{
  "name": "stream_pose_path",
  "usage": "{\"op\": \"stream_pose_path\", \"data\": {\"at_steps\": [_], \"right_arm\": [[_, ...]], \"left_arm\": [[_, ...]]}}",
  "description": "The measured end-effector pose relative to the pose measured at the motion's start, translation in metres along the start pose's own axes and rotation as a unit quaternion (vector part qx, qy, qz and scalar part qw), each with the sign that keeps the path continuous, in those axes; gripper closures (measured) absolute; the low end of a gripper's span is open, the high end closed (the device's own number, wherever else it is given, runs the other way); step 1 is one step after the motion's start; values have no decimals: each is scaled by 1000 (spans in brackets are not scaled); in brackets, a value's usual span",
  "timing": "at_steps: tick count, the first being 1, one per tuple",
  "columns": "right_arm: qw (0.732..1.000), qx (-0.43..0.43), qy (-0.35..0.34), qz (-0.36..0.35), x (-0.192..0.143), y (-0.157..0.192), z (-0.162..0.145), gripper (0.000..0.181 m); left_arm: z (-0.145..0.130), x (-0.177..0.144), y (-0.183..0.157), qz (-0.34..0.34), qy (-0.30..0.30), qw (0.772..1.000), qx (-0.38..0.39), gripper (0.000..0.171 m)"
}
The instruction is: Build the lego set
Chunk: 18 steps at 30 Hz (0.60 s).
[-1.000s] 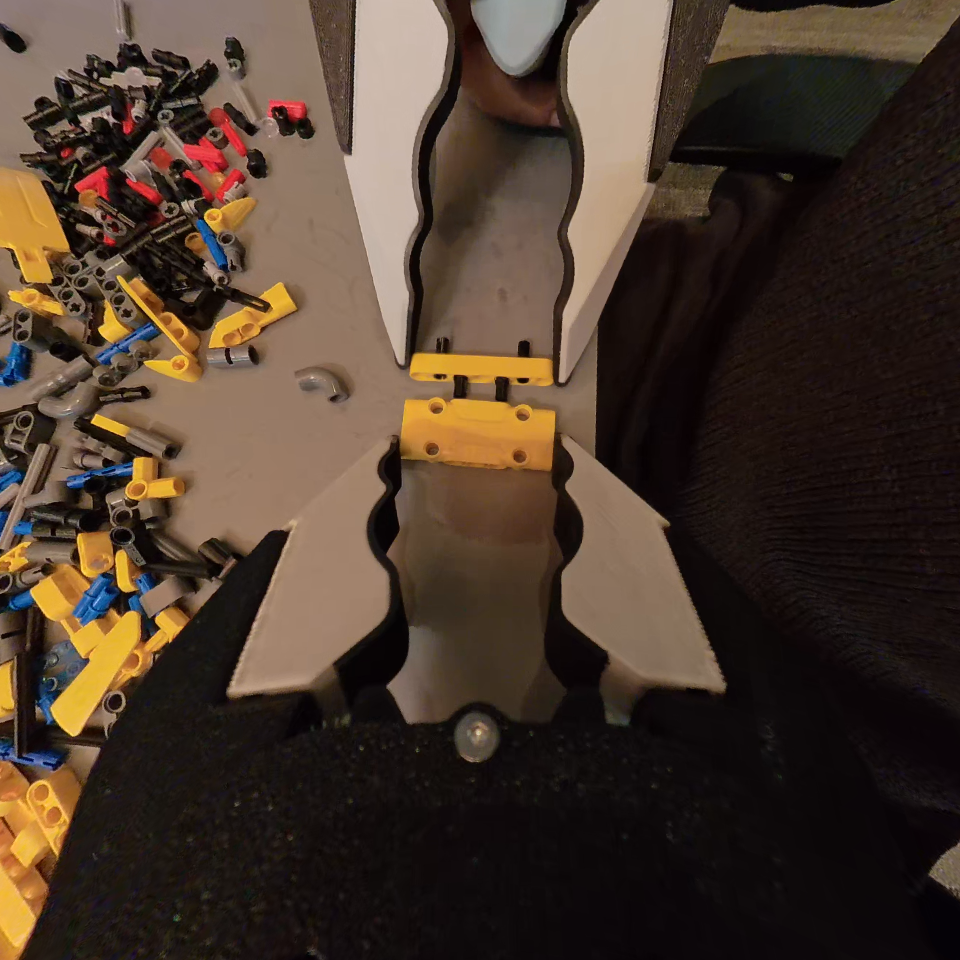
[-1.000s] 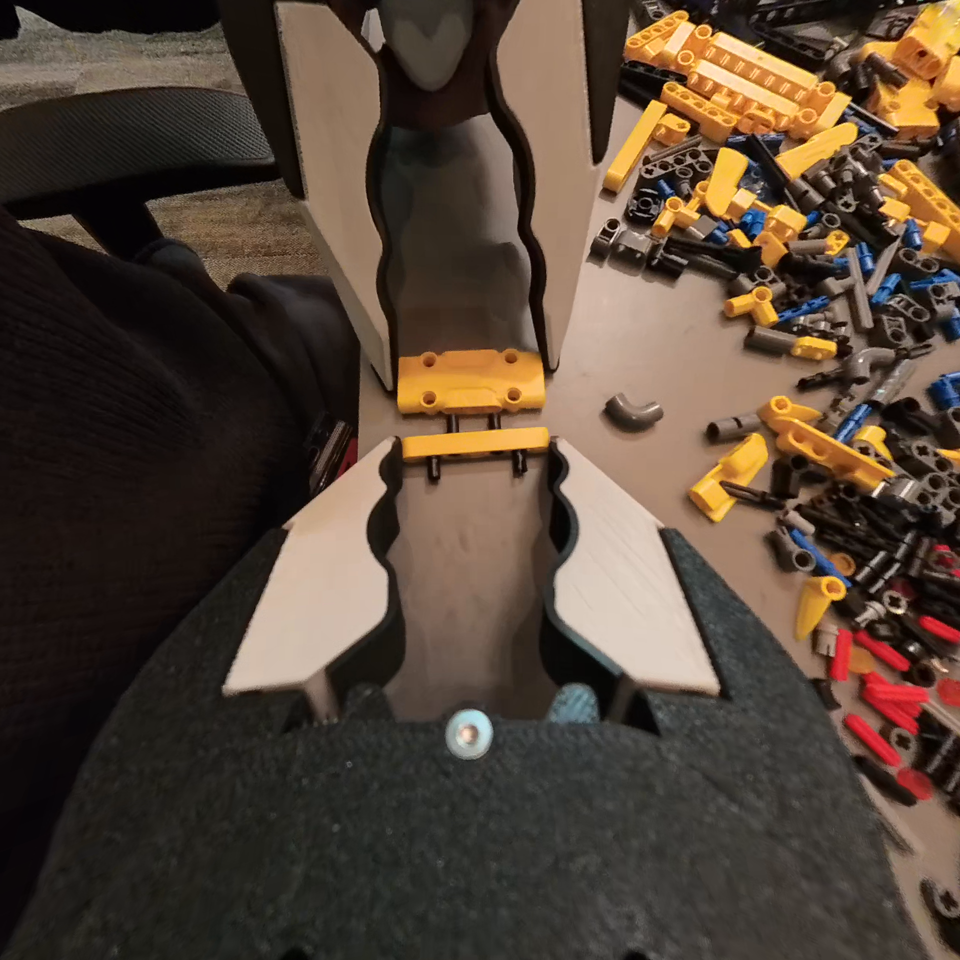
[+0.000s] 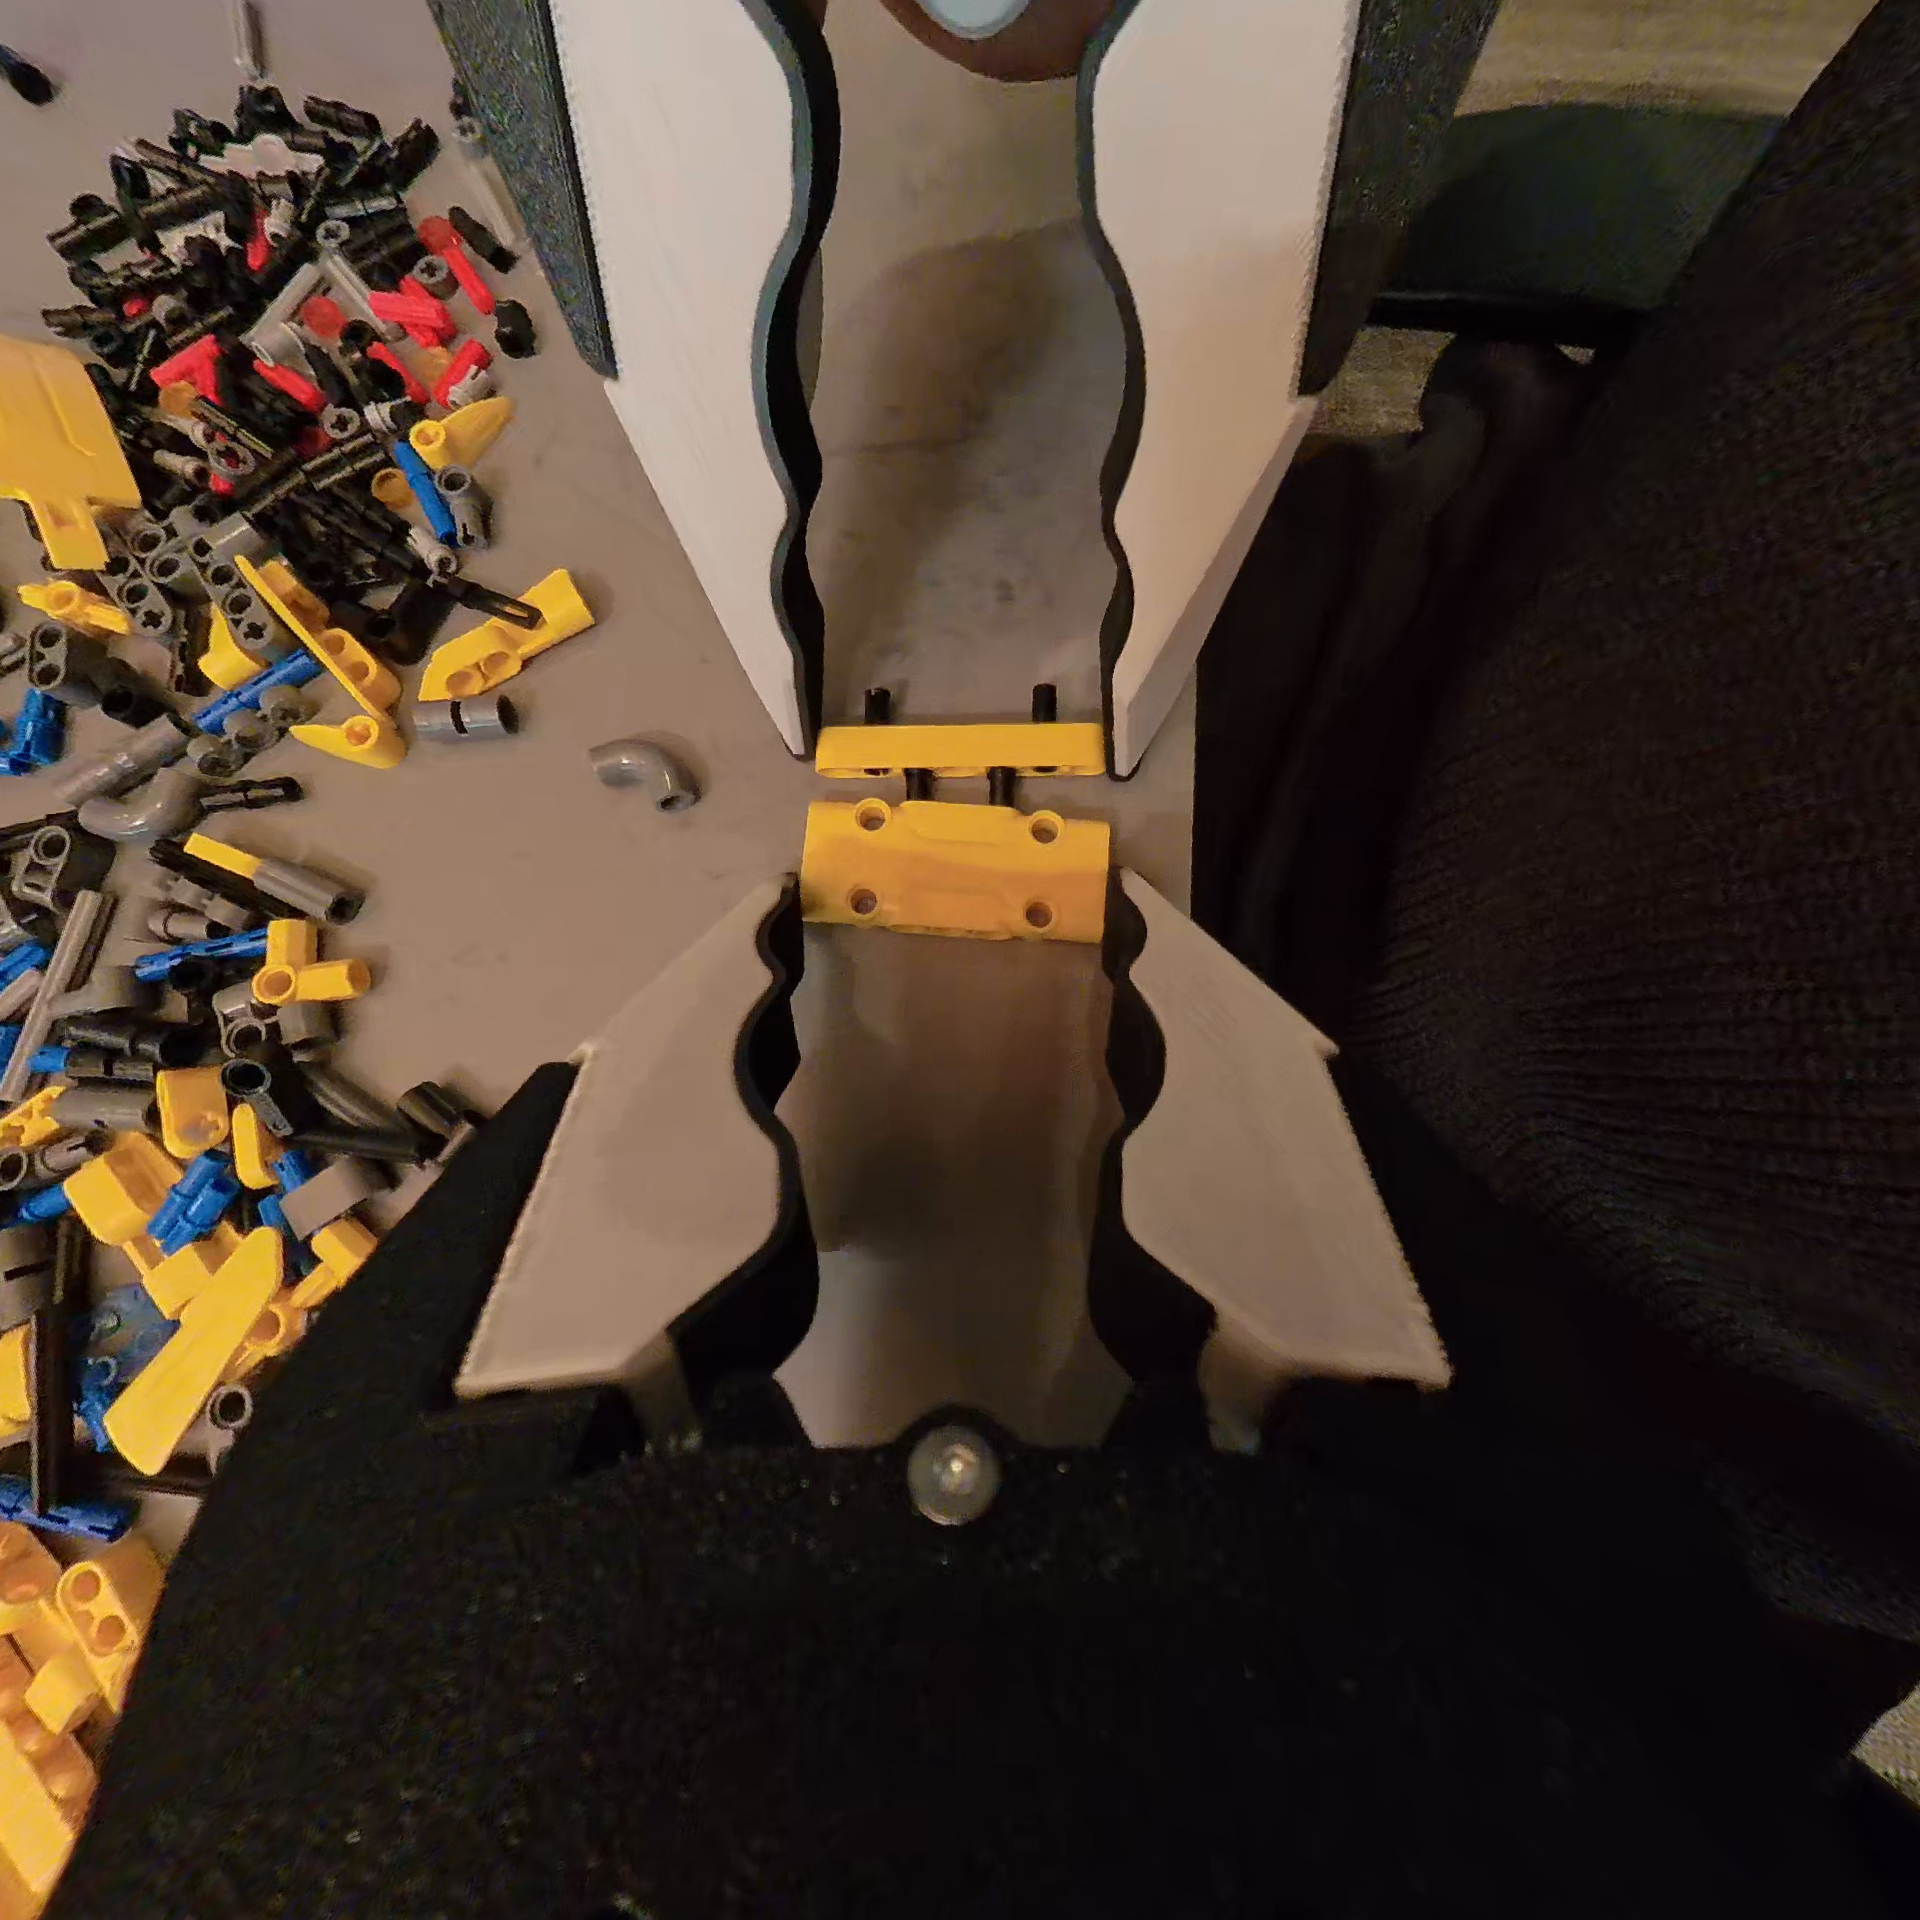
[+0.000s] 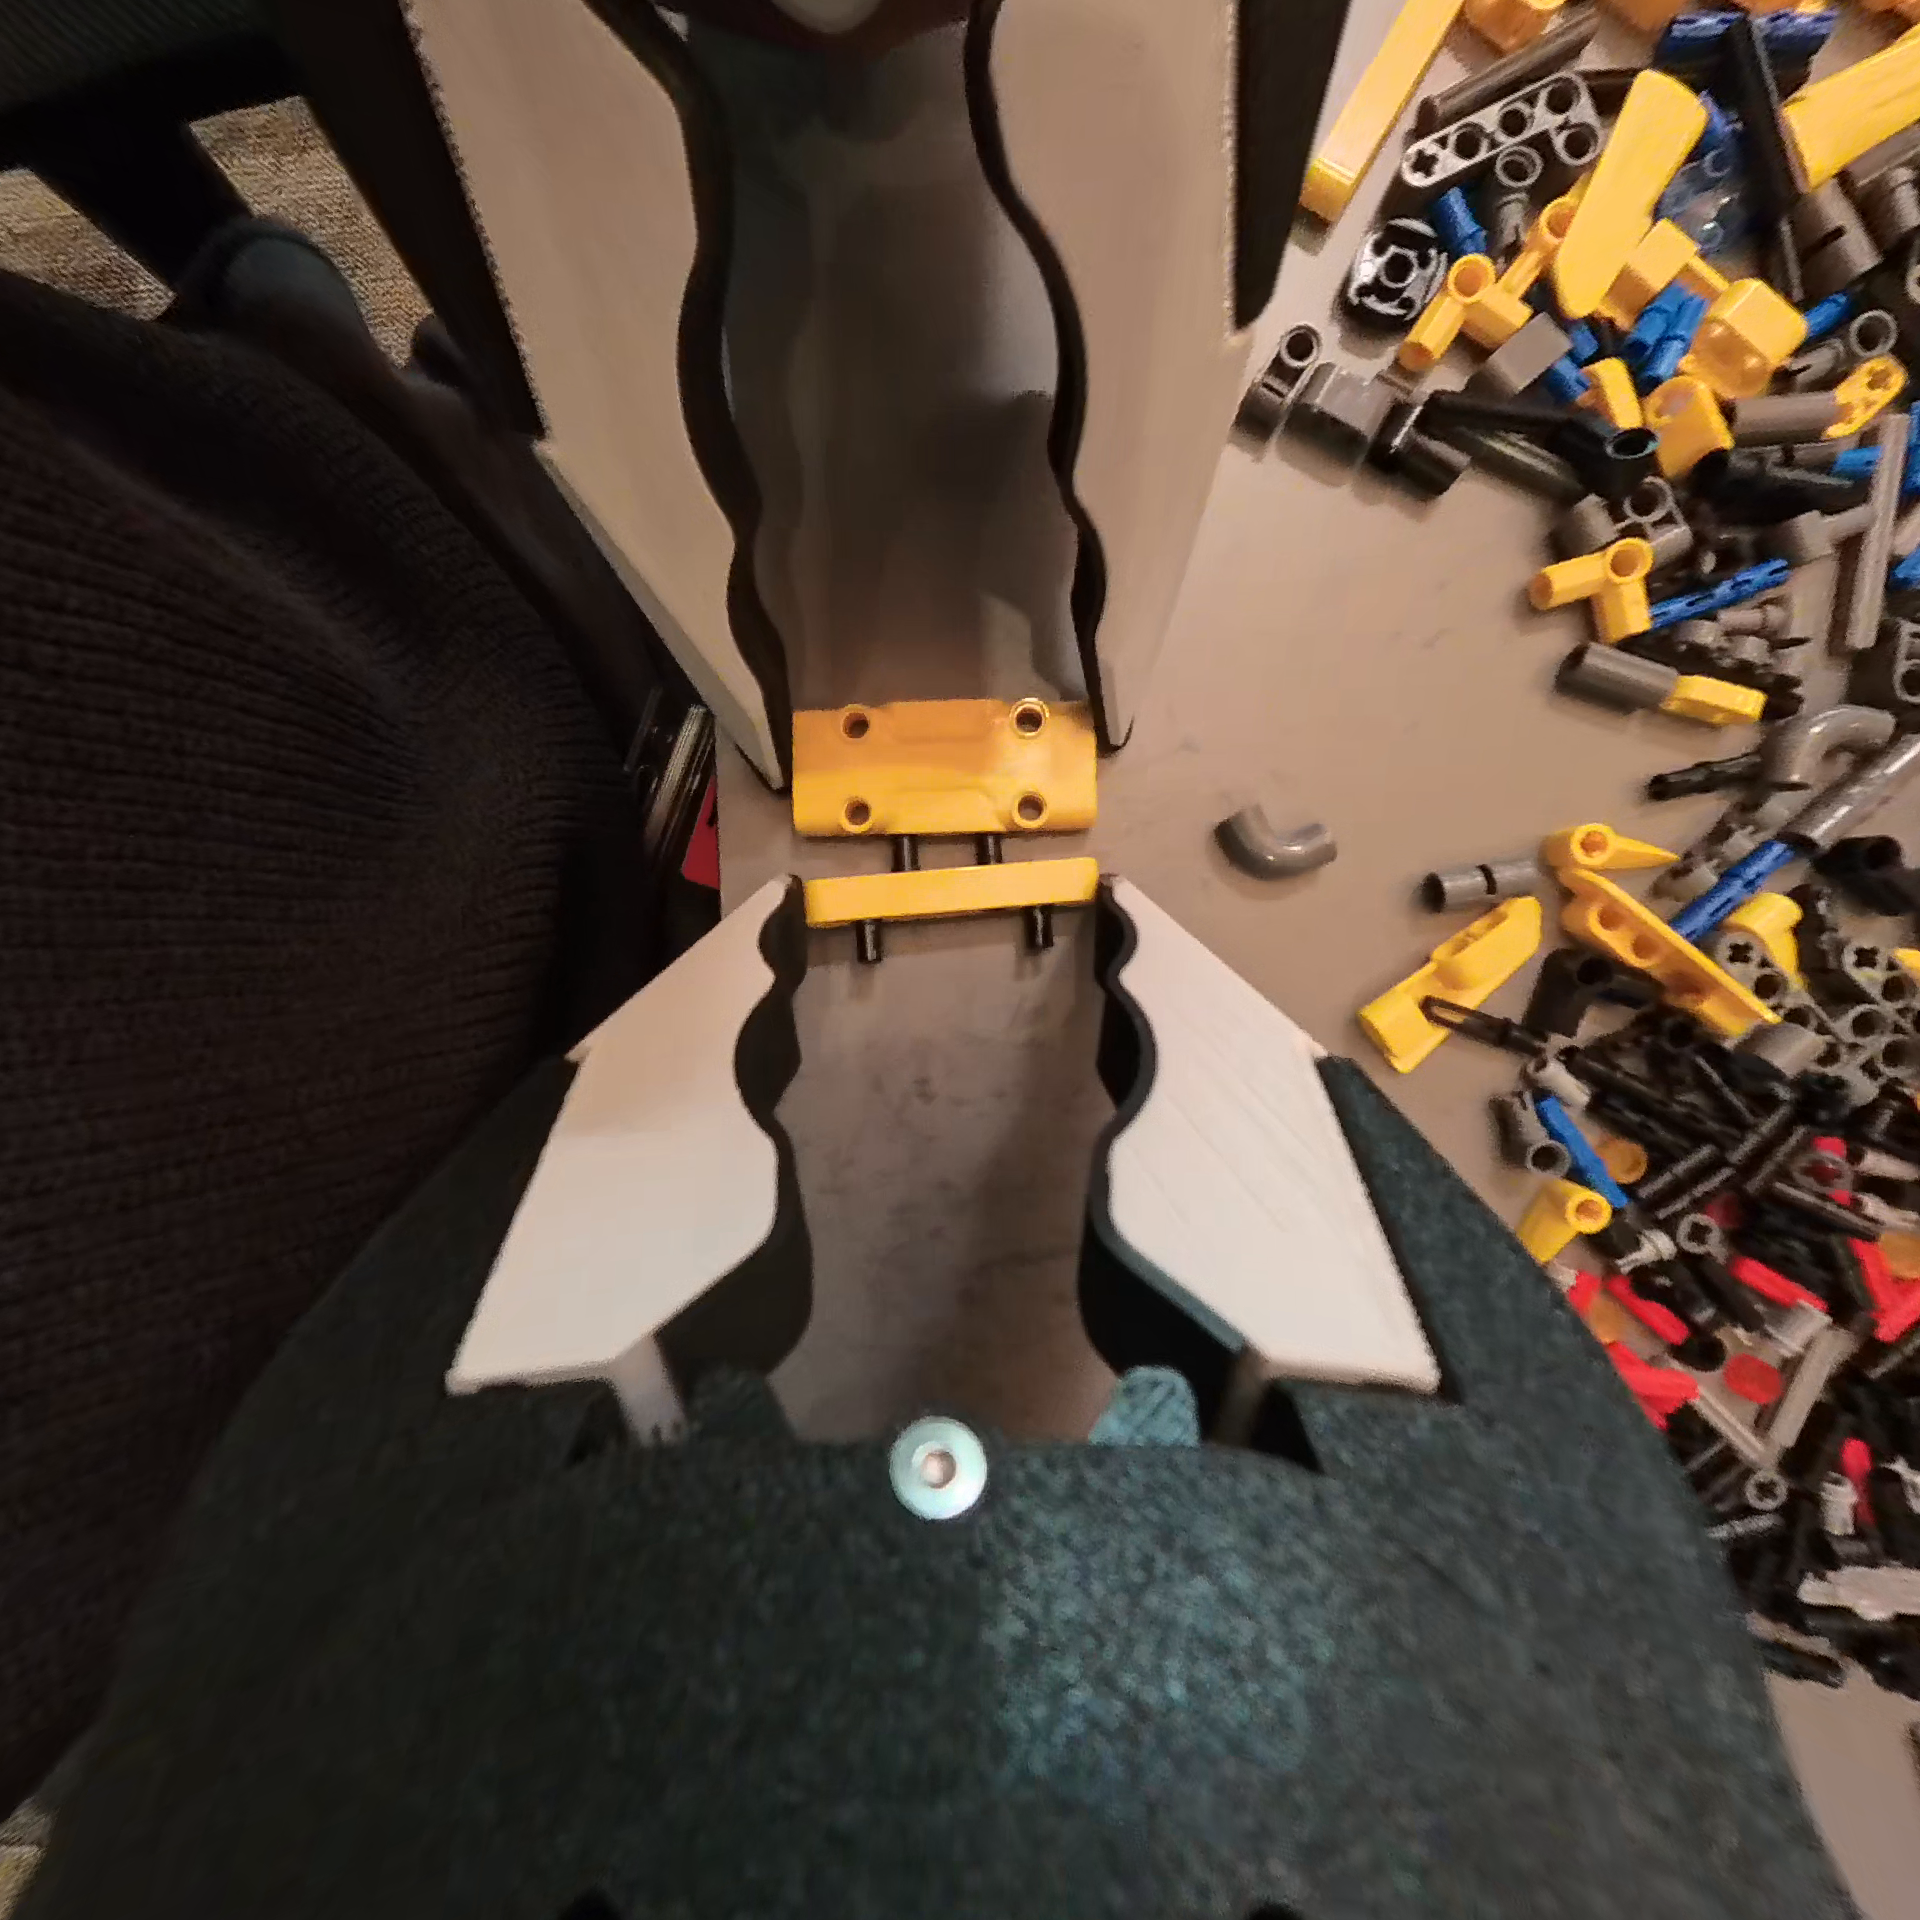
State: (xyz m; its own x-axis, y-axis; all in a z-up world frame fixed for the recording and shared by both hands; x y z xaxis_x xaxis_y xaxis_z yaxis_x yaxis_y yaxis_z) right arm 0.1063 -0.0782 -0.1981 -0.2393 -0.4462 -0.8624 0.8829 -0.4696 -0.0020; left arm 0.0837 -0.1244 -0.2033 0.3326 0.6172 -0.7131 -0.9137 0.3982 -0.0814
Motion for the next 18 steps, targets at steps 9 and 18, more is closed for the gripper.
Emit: {"op": "stream_pose_path", "data": {"at_steps": [9,18], "right_arm": [[997,5,-70,-8,0,0,-2,126],[988,25,-150,27,9,8,13,181]], "left_arm": [[0,0,0,5,0,1000,-11,114],[13,14,-11,7,3,1000,-8,114]]}}
Point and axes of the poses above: each gripper's, where its closed fingertips meet, x out along the fingers, z out of its top, y = z × x across the jaws, the point moved 3 cm from there along -x, back along the fingers, and after that the axes turned 7 degrees about -x, right-handed, at the moved point
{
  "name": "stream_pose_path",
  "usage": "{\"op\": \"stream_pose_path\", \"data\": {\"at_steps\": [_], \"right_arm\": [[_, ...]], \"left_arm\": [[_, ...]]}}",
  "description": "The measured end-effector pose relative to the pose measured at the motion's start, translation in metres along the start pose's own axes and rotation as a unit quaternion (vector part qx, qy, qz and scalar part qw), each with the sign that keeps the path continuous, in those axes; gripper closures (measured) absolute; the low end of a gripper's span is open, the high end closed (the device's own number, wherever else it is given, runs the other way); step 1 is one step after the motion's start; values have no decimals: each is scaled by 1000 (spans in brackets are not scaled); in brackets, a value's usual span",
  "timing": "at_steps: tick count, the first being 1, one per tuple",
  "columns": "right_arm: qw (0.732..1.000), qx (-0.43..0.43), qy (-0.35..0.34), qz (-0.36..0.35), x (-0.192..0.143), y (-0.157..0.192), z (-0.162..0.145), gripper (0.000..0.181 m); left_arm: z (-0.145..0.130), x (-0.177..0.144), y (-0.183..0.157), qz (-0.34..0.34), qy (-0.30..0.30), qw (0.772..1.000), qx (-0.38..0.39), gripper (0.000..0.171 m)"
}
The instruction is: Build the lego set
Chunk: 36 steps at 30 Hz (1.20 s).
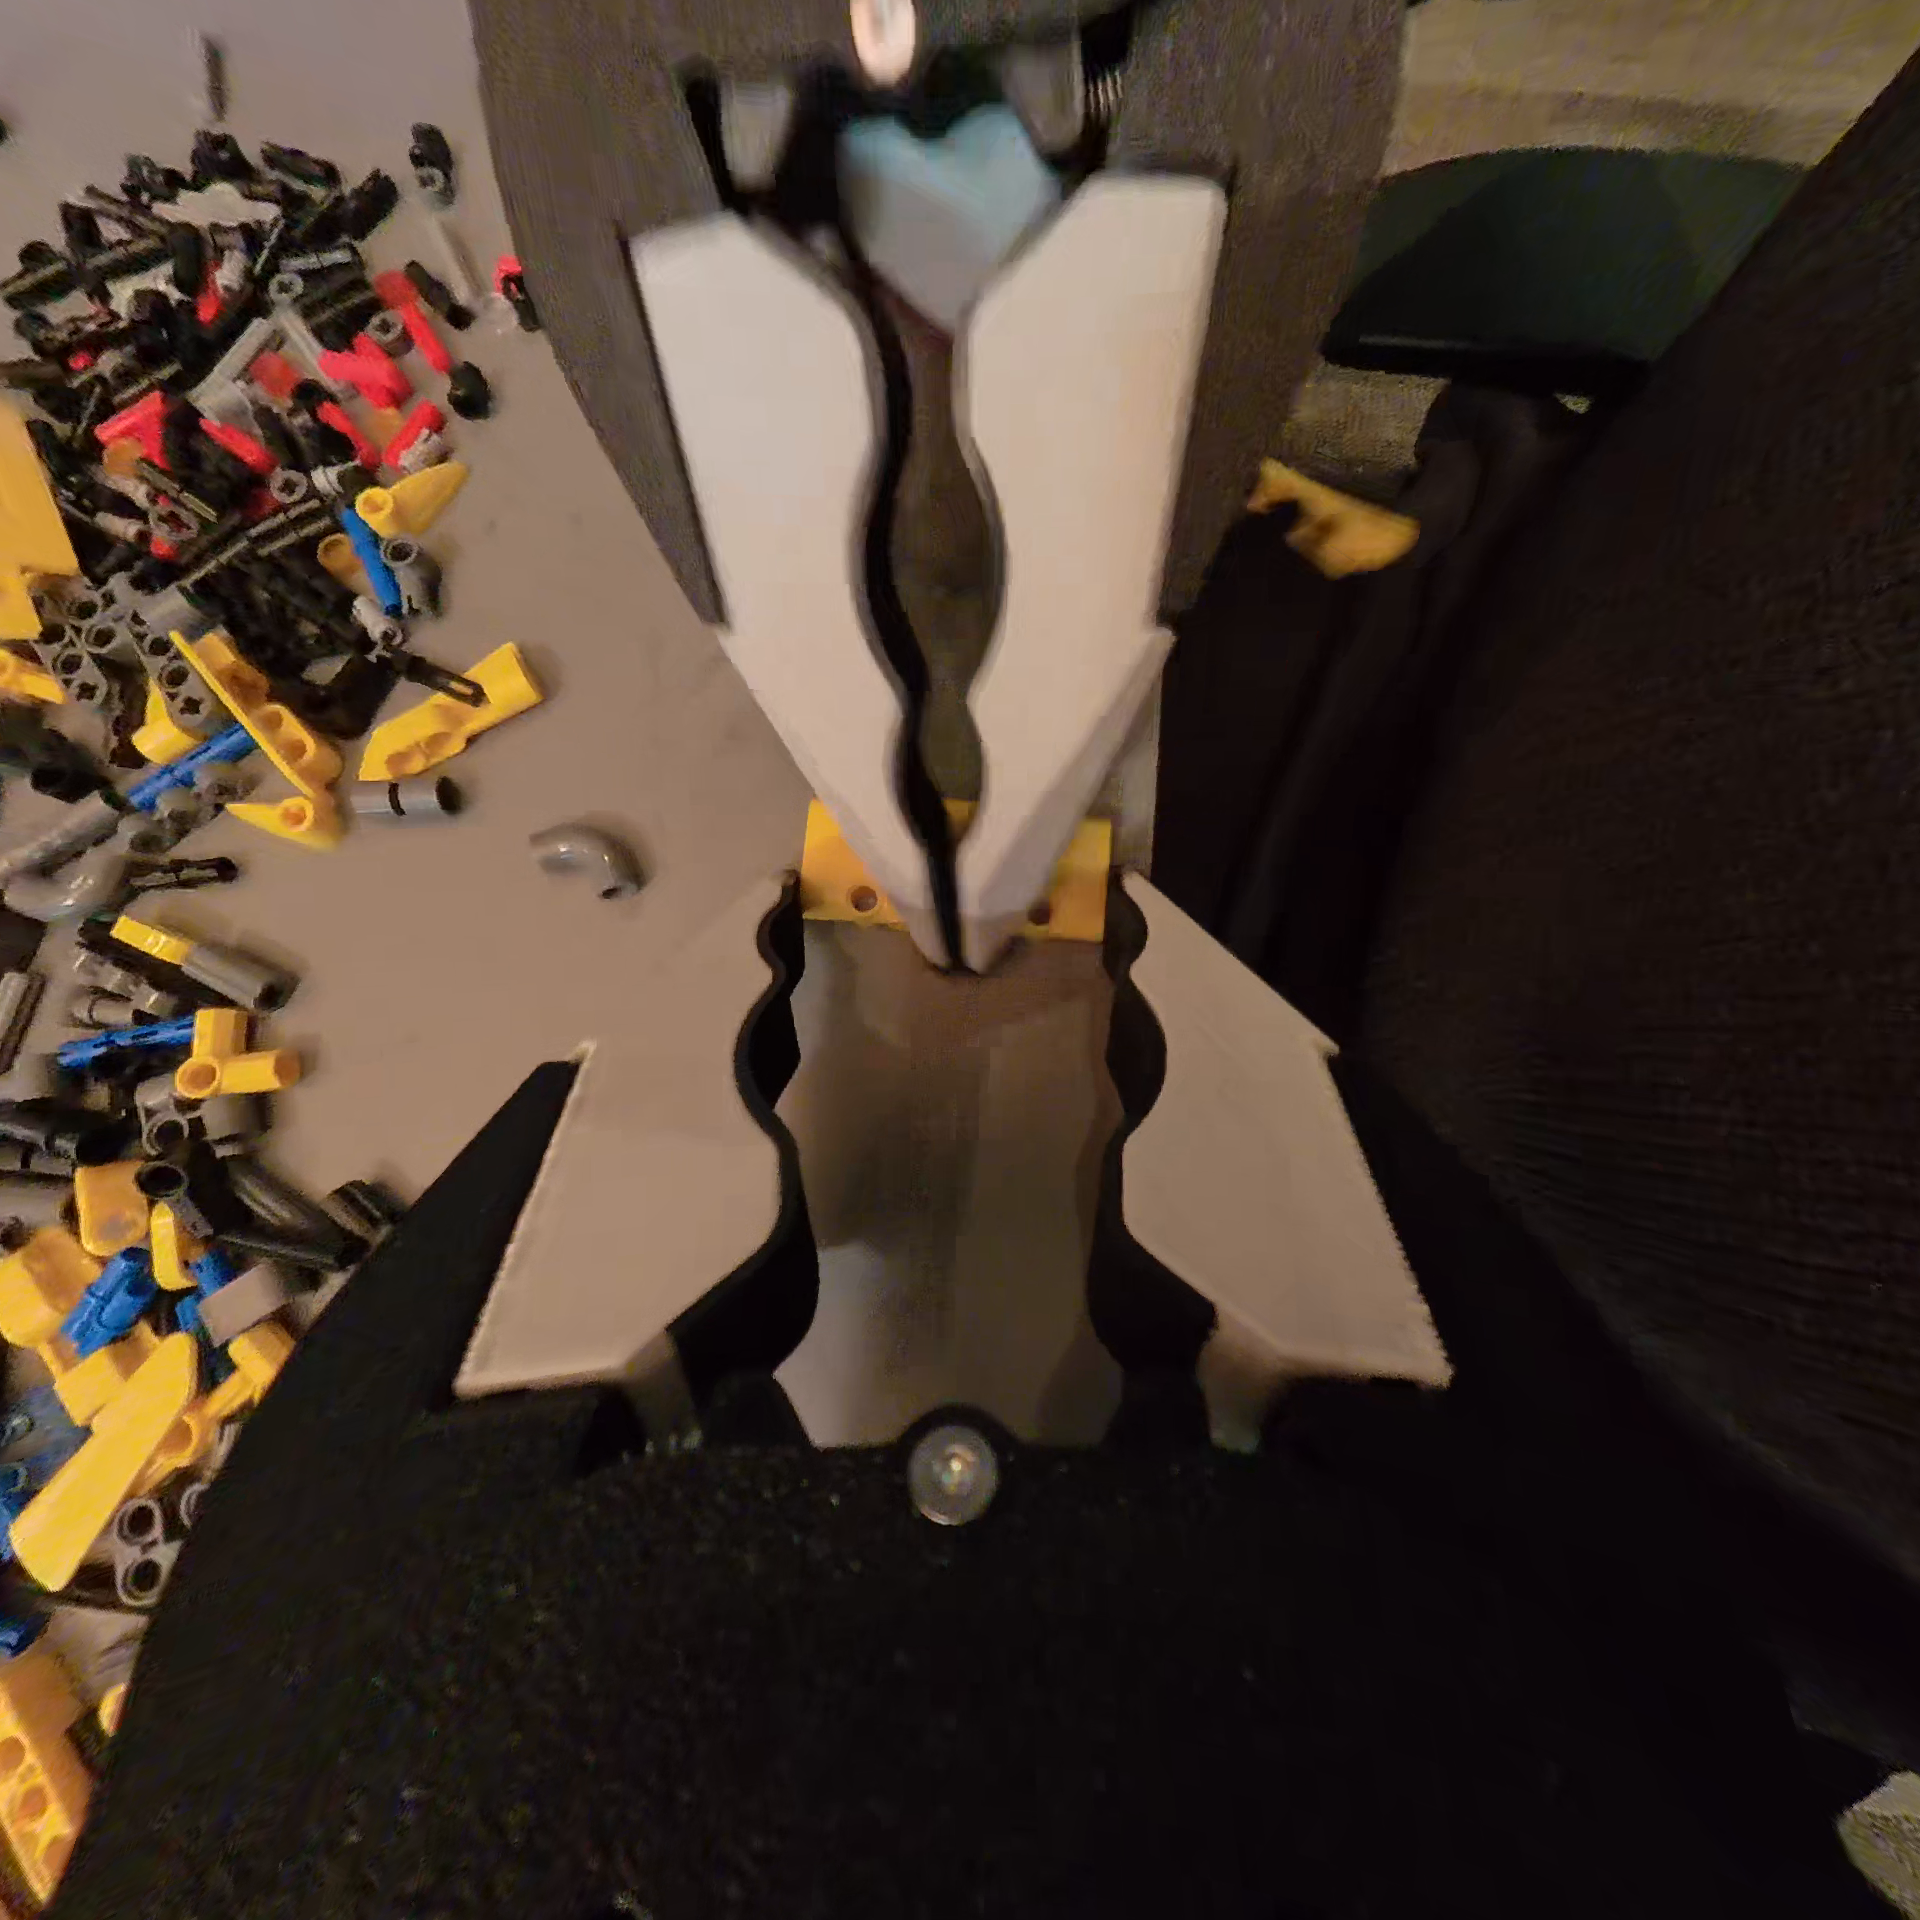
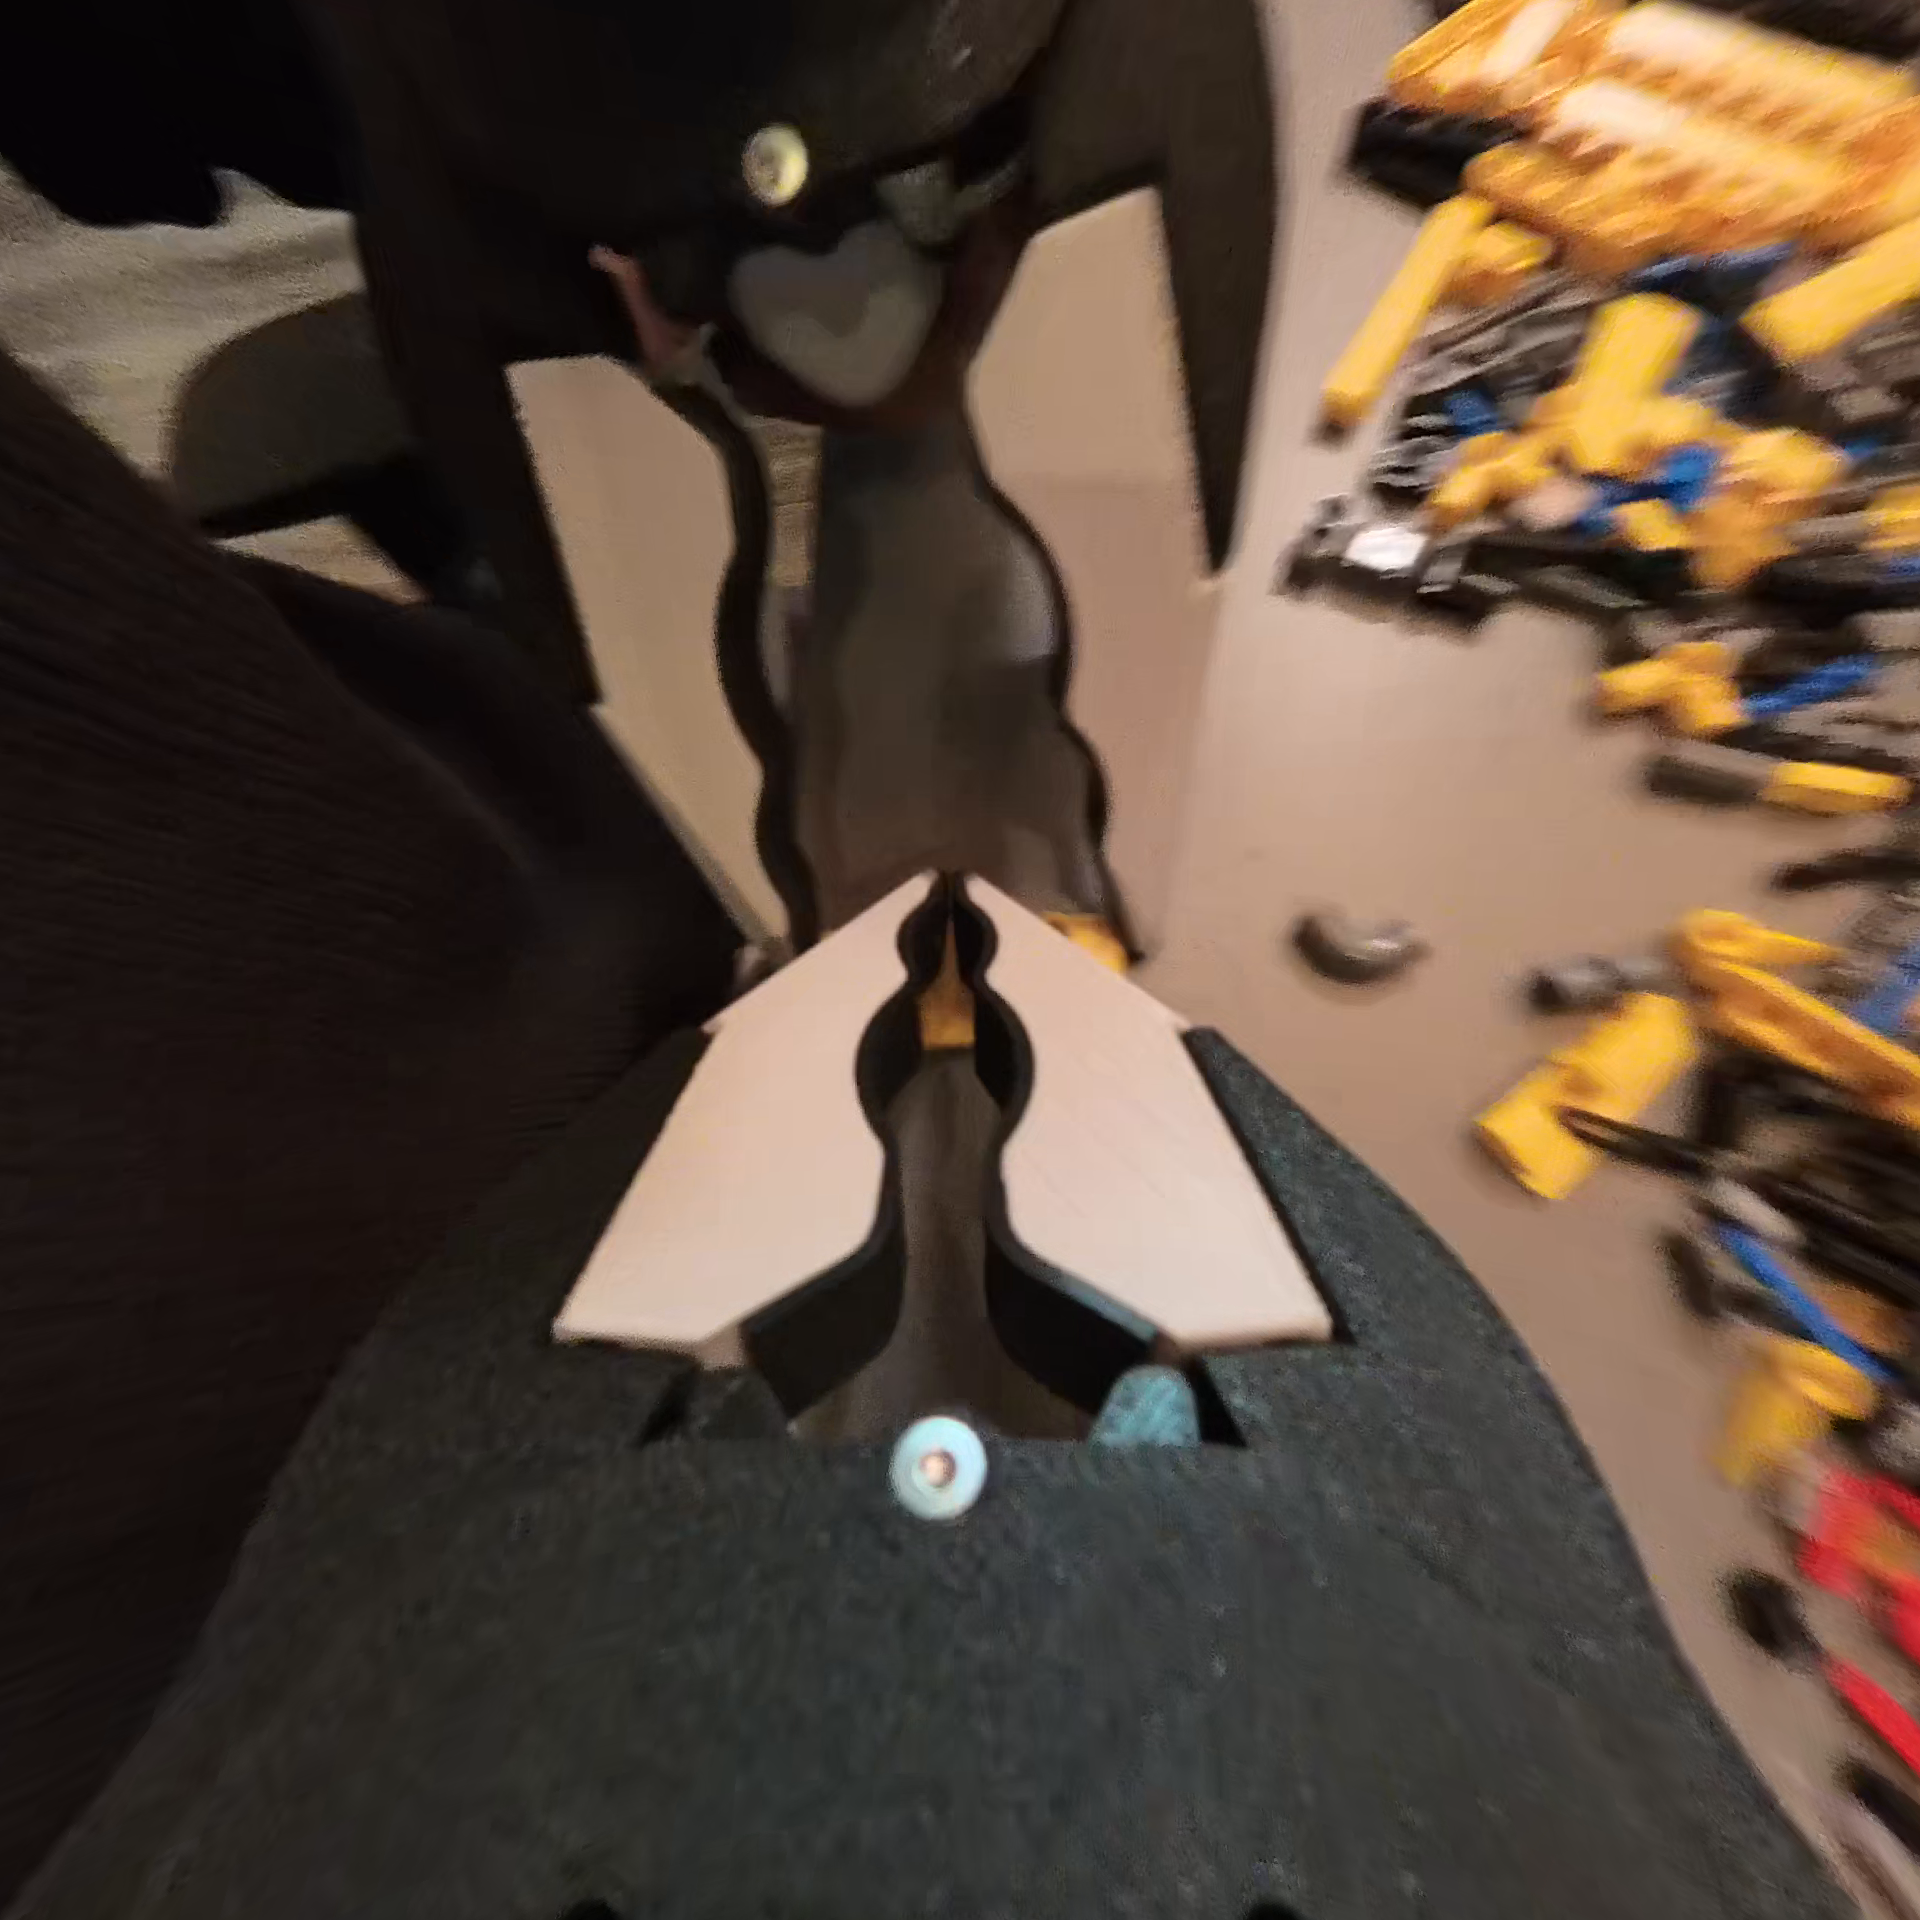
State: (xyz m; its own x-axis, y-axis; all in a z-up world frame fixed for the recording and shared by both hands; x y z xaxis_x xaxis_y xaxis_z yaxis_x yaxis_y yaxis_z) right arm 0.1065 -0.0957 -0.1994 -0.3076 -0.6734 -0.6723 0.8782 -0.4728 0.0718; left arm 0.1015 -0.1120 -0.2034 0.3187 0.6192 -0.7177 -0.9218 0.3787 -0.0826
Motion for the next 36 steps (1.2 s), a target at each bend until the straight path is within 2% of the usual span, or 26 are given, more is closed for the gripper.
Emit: {"op": "stream_pose_path", "data": {"at_steps": [4,7,10,12,16,19,22,24,28,30,33,36], "right_arm": [[995,40,-52,-75,-44,-35,0,176],[987,77,-89,-107,-84,-49,-5,165],[976,83,-144,-141,-116,-38,-5,165],[971,95,-165,-143,-127,-16,-11,161],[980,117,-120,-112,-114,54,-48,155],[984,151,-16,-94,-84,100,-100,150],[979,160,88,-93,-58,126,-157,143],[976,166,112,-87,-45,134,-179,140],[978,183,83,-57,-25,141,-182,139],[979,179,83,-58,-25,141,-180,163],[981,173,52,-71,-40,138,-164,165],[980,167,-27,-103,-69,122,-129,167]], "left_arm": [[2,1,2,4,-2,1000,-10,114],[2,2,3,5,-4,1000,-12,114],[2,2,3,8,-11,1000,-16,114],[2,2,3,9,-13,1000,-18,114],[2,2,2,17,-13,1000,-21,113],[3,2,3,22,-18,999,-27,113],[4,1,6,46,-27,998,-26,103],[7,-3,7,64,-43,997,-25,100],[17,-16,-1,79,-84,993,-30,98],[19,-23,-4,91,-95,991,-26,98],[24,-31,-12,100,-114,988,-24,99],[30,-32,-20,96,-131,986,-24,99]]}}
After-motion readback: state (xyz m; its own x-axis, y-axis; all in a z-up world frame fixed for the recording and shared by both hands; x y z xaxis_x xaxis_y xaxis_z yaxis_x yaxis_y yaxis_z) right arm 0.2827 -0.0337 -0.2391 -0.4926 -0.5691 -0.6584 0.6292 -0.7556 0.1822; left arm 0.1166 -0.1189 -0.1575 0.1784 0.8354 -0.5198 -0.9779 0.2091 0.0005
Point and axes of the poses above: each gripper's, where its closed fingertips meet, x out along the fingers, z out of its top, y = z × x across the jaws, the point moved 3 cm from there along -x, back along the fingers, and after that the axes turned 7 degrees about -x, right-handed, at the moved point
